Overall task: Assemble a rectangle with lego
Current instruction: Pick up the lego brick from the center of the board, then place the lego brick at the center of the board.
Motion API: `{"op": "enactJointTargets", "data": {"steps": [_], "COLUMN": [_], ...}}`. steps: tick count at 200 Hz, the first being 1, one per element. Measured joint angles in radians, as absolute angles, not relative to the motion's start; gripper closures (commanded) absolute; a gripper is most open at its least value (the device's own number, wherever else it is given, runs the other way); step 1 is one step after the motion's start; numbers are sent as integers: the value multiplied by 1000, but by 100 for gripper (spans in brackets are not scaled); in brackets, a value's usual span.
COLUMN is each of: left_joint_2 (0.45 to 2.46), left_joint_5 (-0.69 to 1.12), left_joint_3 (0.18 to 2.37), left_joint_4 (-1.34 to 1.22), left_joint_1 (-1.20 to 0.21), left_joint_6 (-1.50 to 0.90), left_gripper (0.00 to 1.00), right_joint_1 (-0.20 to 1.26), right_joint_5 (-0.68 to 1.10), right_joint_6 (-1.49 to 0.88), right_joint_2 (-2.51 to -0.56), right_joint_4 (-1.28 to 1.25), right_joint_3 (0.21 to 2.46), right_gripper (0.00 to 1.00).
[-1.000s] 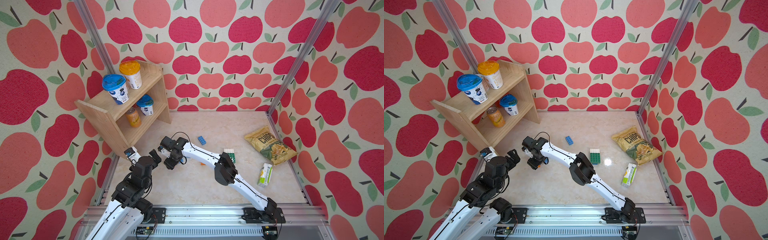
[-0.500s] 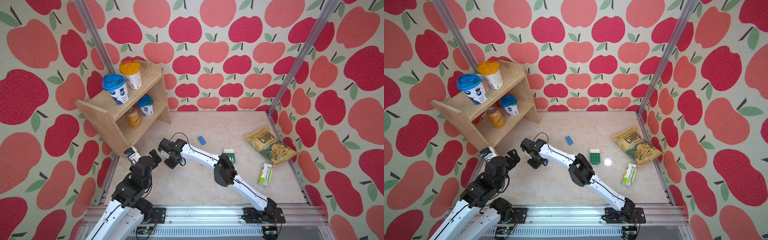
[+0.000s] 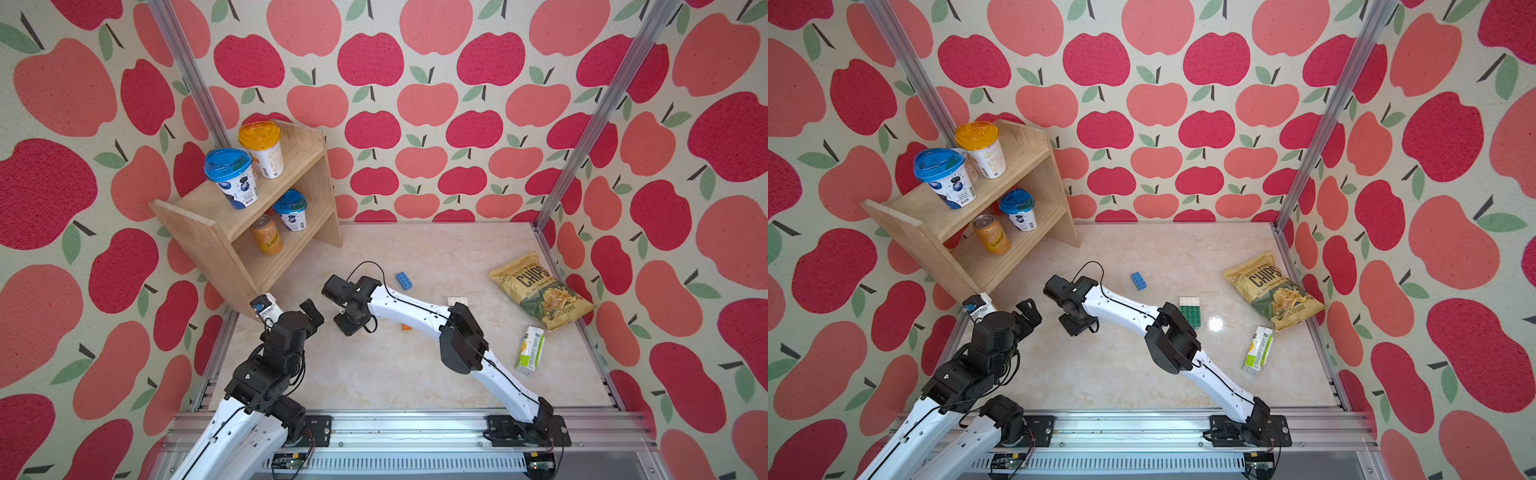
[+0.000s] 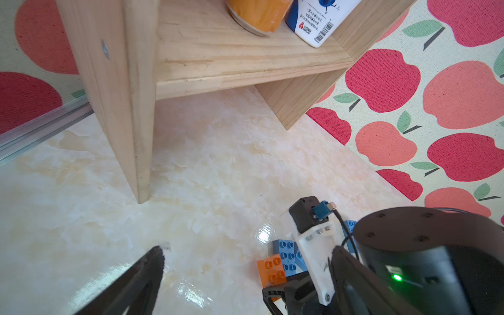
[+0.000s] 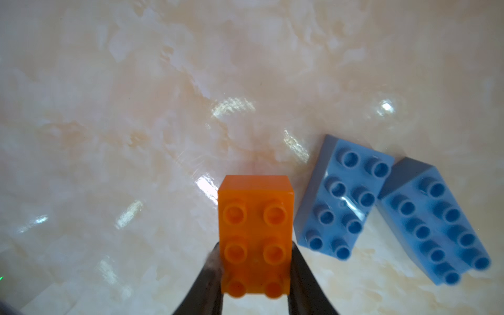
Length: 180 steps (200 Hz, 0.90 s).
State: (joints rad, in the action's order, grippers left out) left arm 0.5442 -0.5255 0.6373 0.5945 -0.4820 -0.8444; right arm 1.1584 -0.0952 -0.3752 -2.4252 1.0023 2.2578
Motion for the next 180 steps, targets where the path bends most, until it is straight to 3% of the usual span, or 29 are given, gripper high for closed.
{"op": "enactJointTargets", "data": {"steps": [89,137,180], "left_joint_2": [781,982,1049], "left_joint_5": [-400,-247,-166], "left_joint_3": [695,726,730], "left_joint_4": [537,483,439], "left_joint_1": [-464,-428,-428], "left_joint_6": [-808,-794,-794], "left_gripper": [3,3,3], "right_joint_1": [1102,1074,1073], "right_joint_5": [-220,-199,-174], "right_joint_6": [-709,-821,-875], "right_joint_2": [-1958,-1848,-1846], "right_joint_4": [927,894,864], "right_joint_3": [1624,1400,1347], "right_gripper": [100,100,100]}}
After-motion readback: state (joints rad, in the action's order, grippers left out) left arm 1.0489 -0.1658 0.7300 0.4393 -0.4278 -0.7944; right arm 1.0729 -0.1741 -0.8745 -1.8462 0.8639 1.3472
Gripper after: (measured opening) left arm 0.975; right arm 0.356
